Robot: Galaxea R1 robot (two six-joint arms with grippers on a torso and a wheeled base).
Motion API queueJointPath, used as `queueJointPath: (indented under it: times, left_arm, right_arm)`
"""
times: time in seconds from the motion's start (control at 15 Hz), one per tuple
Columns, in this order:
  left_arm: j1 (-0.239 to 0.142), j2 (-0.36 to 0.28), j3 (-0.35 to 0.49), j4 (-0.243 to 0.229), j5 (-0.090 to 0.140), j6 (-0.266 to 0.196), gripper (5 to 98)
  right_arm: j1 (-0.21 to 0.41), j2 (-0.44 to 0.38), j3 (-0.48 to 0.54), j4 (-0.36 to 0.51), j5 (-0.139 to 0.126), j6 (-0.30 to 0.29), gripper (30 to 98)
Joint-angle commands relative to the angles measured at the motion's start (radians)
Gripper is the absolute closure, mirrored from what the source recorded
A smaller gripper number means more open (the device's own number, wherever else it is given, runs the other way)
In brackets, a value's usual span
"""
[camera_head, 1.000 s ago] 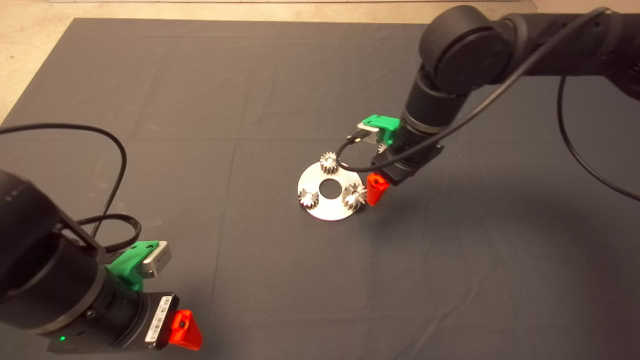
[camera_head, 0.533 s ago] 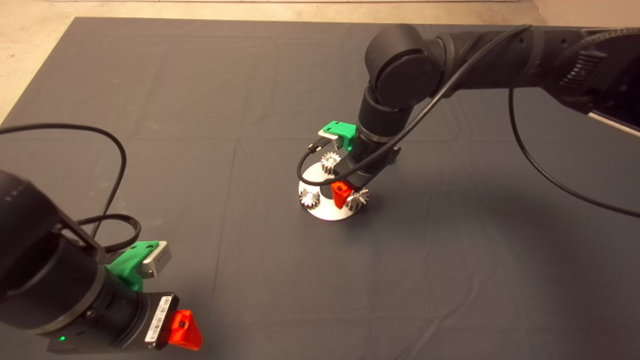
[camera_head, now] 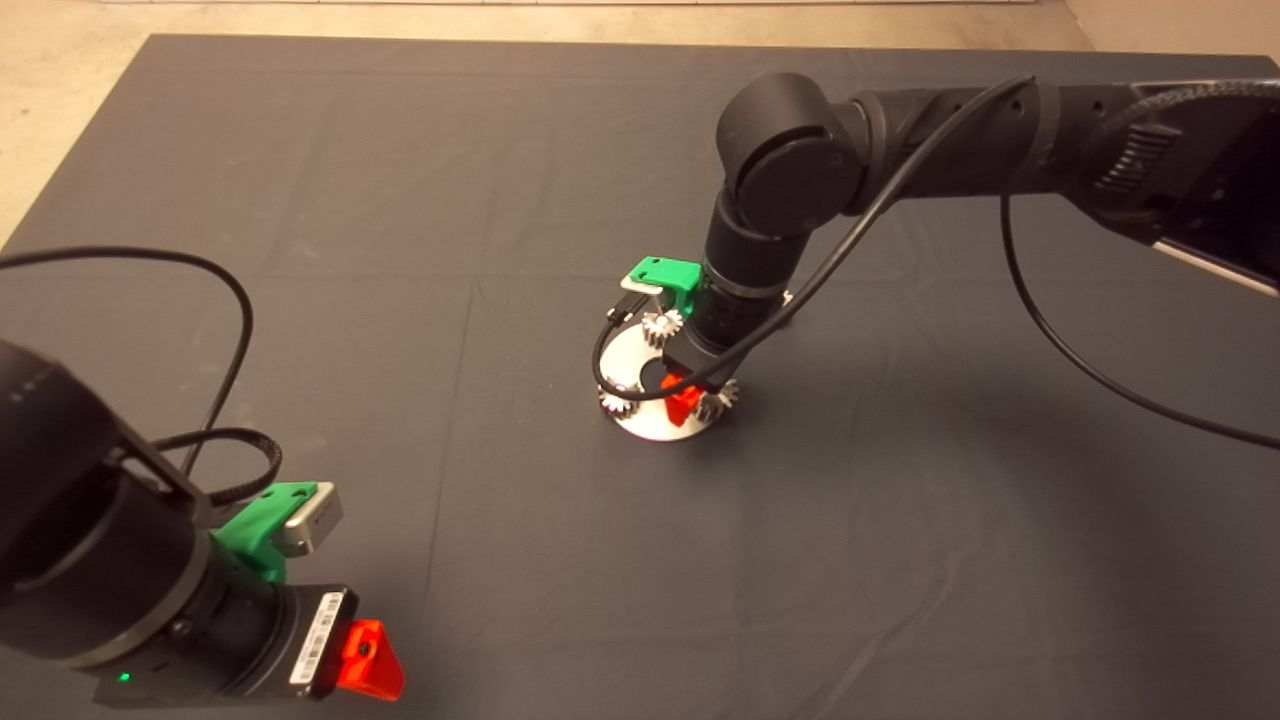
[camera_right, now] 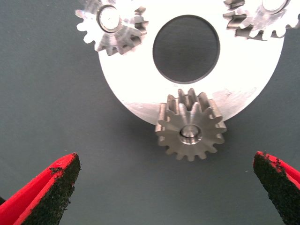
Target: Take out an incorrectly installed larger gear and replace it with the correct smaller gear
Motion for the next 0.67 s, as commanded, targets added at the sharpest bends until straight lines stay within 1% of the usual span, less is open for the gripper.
queueJointPath:
  times: [0.0, 0.2, 0.4, 0.6]
  left_arm:
    - [-0.012, -0.003, 0.015, 0.001, 0.007, -0.003, 6.1]
    - [-0.012, -0.004, 0.015, 0.001, 0.007, -0.003, 6.1]
    - [-0.012, -0.003, 0.015, 0.001, 0.007, -0.003, 6.1]
    - [-0.012, -0.004, 0.015, 0.001, 0.007, -0.003, 6.1]
  right_arm:
    - [0.009, -0.042, -0.001, -0.060, -0.132, -0.076, 30.7]
    - [-0.006, -0.065, -0.003, -0.065, -0.132, -0.097, 30.7]
    - [-0.026, -0.061, -0.001, -0.074, -0.132, -0.099, 30.7]
    - [-0.050, -0.059, -0.003, -0.100, -0.132, -0.104, 30.7]
